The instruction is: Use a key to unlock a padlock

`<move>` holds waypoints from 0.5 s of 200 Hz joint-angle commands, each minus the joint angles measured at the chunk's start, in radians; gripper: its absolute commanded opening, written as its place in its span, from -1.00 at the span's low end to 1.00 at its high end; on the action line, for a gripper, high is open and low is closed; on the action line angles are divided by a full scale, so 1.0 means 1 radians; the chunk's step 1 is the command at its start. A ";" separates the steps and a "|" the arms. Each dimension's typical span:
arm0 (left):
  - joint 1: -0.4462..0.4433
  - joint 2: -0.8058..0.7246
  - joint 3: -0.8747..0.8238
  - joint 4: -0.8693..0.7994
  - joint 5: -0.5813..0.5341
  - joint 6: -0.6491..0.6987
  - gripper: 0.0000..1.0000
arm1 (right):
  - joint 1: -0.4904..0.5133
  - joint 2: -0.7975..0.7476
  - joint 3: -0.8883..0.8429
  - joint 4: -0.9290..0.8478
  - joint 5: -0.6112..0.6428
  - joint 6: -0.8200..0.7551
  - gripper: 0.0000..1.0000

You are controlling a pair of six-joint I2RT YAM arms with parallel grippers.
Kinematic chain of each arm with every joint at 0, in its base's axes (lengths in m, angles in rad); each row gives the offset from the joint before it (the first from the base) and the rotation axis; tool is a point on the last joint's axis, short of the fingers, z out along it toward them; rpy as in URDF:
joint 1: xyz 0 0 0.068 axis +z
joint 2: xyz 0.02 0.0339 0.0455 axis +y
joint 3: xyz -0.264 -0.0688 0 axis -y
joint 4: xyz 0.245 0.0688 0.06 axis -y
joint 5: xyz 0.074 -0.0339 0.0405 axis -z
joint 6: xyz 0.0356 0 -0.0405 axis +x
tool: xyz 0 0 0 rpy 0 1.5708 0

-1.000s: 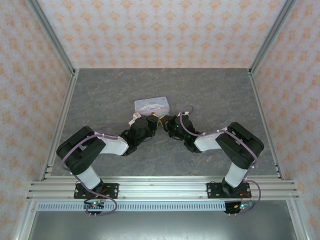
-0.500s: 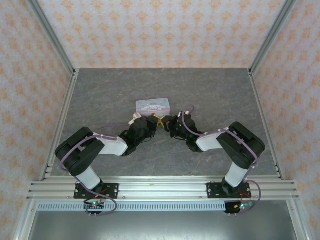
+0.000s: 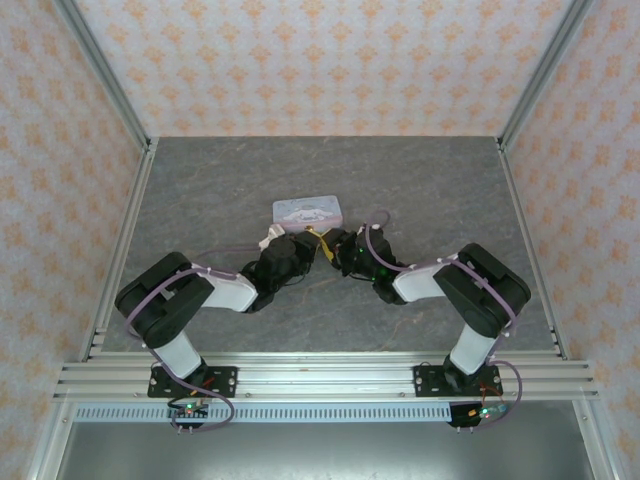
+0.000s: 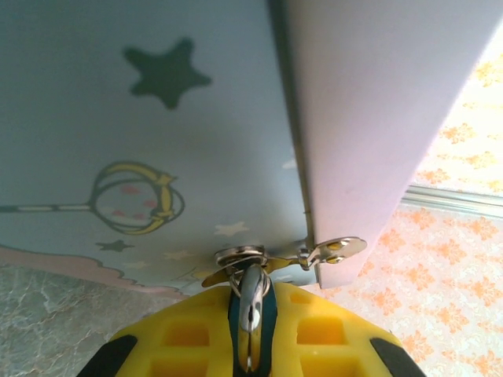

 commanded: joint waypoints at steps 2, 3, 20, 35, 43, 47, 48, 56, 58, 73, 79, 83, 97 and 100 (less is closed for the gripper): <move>-0.032 0.047 -0.024 0.016 0.074 0.058 -1.00 | 0.005 -0.086 -0.005 0.057 -0.071 -0.034 0.11; -0.031 0.049 -0.024 0.017 0.075 0.058 -1.00 | 0.004 -0.089 -0.007 0.054 -0.071 -0.035 0.13; -0.028 0.062 -0.026 0.026 0.074 0.072 -1.00 | 0.000 -0.148 -0.039 -0.009 -0.069 -0.066 0.32; -0.020 0.070 -0.025 0.020 0.080 0.091 -1.00 | -0.003 -0.214 -0.073 -0.081 -0.068 -0.105 0.40; -0.017 0.073 -0.024 0.011 0.085 0.096 -1.00 | -0.009 -0.252 -0.090 -0.123 -0.071 -0.131 0.42; -0.014 0.075 -0.024 0.014 0.089 0.099 -1.00 | -0.013 -0.270 -0.097 -0.148 -0.073 -0.147 0.43; -0.014 0.075 -0.024 0.015 0.090 0.100 -1.00 | -0.014 -0.277 -0.099 -0.151 -0.073 -0.152 0.43; -0.008 0.080 -0.023 0.018 0.104 0.106 -1.00 | -0.023 -0.321 -0.106 -0.219 -0.079 -0.198 0.42; -0.007 0.081 -0.021 0.018 0.107 0.107 -1.00 | -0.025 -0.334 -0.105 -0.239 -0.080 -0.213 0.43; 0.005 0.079 -0.019 0.006 0.132 0.112 -1.00 | -0.040 -0.412 -0.063 -0.460 -0.093 -0.397 0.42; 0.013 0.077 -0.012 -0.006 0.150 0.117 -1.00 | -0.040 -0.440 -0.035 -0.556 -0.085 -0.497 0.40; 0.017 0.076 -0.007 -0.015 0.165 0.121 -1.00 | -0.040 -0.454 -0.018 -0.612 -0.084 -0.561 0.39; 0.032 0.065 0.014 -0.052 0.216 0.141 -1.00 | -0.040 -0.486 0.036 -0.774 -0.064 -0.761 0.31; 0.035 0.063 0.020 -0.066 0.226 0.146 -1.00 | -0.040 -0.491 0.044 -0.799 -0.063 -0.801 0.29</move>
